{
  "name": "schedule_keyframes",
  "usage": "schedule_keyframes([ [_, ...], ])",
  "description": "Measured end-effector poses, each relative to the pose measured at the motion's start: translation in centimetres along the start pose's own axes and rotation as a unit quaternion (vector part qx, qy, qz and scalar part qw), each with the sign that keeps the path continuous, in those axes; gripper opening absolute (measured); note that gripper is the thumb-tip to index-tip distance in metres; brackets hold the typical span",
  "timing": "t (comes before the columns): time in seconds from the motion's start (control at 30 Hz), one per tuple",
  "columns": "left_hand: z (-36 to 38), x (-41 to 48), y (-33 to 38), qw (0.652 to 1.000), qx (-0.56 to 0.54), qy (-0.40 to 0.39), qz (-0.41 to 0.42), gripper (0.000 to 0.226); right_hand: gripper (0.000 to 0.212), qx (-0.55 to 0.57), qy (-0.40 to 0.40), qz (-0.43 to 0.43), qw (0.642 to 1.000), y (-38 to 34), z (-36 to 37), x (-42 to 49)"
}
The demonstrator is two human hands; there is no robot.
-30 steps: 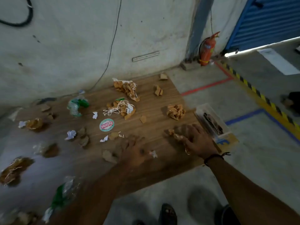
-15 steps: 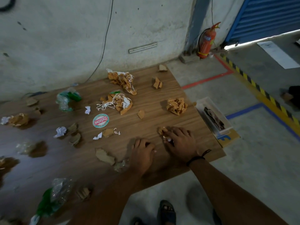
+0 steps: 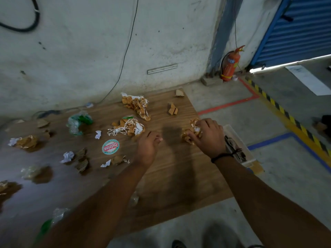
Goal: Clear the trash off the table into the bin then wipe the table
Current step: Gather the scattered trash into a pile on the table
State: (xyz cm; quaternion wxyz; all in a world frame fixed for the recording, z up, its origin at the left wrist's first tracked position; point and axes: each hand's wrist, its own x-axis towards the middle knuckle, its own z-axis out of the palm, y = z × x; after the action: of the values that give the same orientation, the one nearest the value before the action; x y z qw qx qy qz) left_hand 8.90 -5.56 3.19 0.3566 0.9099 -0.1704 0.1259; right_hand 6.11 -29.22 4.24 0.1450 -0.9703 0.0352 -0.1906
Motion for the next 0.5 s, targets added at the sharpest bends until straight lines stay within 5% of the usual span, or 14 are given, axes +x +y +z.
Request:
schedule_keyframes([
  [0.5,6.5,2.8,-7.5,0.989,-0.023,-0.109,-0.092,0.018,0.051,-0.034,-0.134,0.023,0.990,1.0,6.9,2.8],
])
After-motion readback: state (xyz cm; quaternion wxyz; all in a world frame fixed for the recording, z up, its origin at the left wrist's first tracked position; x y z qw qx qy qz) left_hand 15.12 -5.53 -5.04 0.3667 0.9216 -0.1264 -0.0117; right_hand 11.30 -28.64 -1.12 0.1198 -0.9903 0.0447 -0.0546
